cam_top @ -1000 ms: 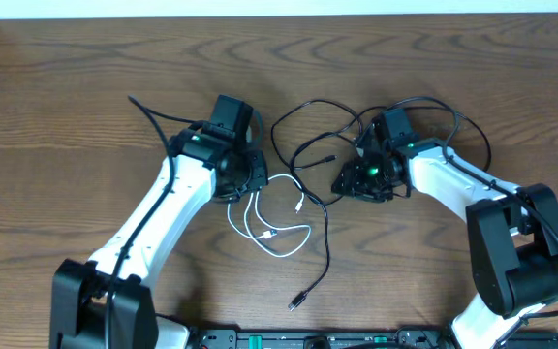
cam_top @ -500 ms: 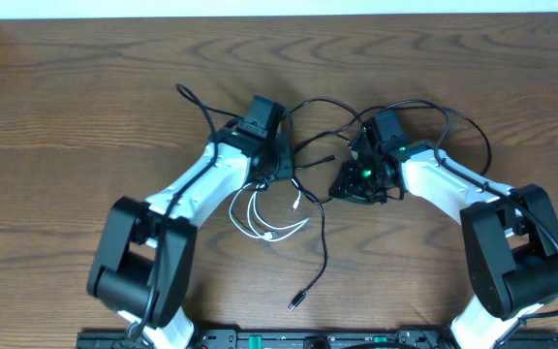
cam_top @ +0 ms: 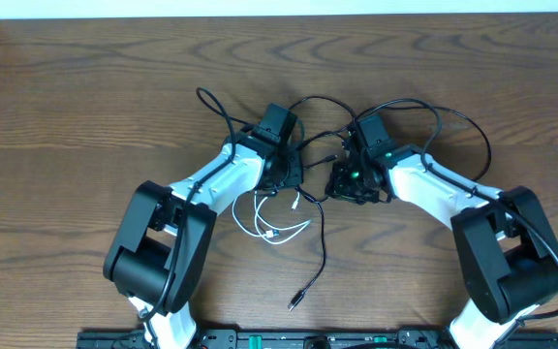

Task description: Untangle cables

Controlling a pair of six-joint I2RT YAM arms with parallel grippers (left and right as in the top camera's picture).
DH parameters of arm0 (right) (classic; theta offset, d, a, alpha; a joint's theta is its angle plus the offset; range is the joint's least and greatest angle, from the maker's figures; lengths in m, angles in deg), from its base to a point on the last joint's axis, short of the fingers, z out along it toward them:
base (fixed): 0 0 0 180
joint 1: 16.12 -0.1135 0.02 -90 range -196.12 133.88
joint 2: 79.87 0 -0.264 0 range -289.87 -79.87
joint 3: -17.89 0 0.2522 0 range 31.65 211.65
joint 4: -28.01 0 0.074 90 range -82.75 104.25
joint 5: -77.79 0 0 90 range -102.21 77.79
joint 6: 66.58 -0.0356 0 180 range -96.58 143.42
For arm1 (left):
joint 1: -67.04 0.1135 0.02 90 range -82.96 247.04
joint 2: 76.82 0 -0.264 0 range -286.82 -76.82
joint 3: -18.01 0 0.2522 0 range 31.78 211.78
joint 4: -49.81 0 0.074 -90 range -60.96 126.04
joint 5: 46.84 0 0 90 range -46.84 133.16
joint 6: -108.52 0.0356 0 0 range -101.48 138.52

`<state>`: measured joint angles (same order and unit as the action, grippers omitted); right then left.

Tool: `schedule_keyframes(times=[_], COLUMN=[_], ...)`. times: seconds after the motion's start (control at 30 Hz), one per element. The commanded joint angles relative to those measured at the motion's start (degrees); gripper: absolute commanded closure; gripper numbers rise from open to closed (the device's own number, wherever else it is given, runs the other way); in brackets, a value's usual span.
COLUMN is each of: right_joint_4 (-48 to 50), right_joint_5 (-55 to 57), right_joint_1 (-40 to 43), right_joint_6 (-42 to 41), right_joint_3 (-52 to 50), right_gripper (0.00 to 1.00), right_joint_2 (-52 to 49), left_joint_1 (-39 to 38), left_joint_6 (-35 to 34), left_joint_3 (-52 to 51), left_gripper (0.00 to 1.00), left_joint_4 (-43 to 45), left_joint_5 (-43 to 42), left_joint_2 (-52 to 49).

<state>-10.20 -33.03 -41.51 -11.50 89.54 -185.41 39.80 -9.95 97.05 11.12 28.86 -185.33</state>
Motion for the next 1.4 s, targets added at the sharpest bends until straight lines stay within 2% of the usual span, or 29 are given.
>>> schedule_keyframes(times=[0.0,0.07,0.17,0.23,0.43,0.63,0.8,0.93,1.23,1.3,1.37], right_joint_4=[0.0,0.0,0.0,0.0,0.0,0.0,-0.5,-2.4,-3.8,-3.3,-3.0], right_joint_5=[3.4,3.3,3.3,2.4,-12.9,-22.6,-21.5,-18.0,-9.1,-11.6,-21.0], right_joint_1=[-1.4,-1.8,-2.3,-2.4,-0.8,0.3,-0.7,-0.9,-0.8,-0.5,0.4], right_joint_6=[-1.5,-1.5,-1.5,-1.5,2.6,7.5,7.6,6.2,4.0,4.5,9.2], right_joint_3=[-0.4,-0.4,-0.4,-0.4,0.4,0.4,0.4,0.4,0.4,0.4,0.6], right_gripper=[0.79,0.82,0.99,0.99,0.99,0.99,0.99,0.99,0.99,0.99,0.99], right_joint_2=[-0.6,-0.6,-0.6,-0.6,-0.3,-0.2,-0.2,-0.2,-0.2,-0.2,0.1], left_joint_1=[-0.9,-1.4,-2.1,-2.4,-2.1,-1.0,1.3,4.5,8.3,8.6,8.6], left_joint_6=[0.1,0.1,0.1,0.1,0.2,0.2,0.3,0.3,-1.4,-1.4,-0.7], left_joint_3=[-0.6,-0.7,-1.0,-1.0,-1.0,-0.8,-0.5,-0.5,-0.5,-0.5,-0.5], left_gripper=[0.74,0.74,0.81,0.92,0.93,0.92,0.93,0.93,0.93,0.92,0.92], left_joint_4=[0.2,0.2,0.2,0.2,1.1,2.3,3.3,6.4,9.4,9.0,8.1], left_joint_5=[0.0,0.2,1.0,1.5,1.5,1.4,-1.6,-11.3,-23.9,-24.2,-23.6], left_joint_2=[-0.8,-1.2,-1.9,-2.7,-2.7,-1.7,2.4,8.8,18.2,19.6,20.2])
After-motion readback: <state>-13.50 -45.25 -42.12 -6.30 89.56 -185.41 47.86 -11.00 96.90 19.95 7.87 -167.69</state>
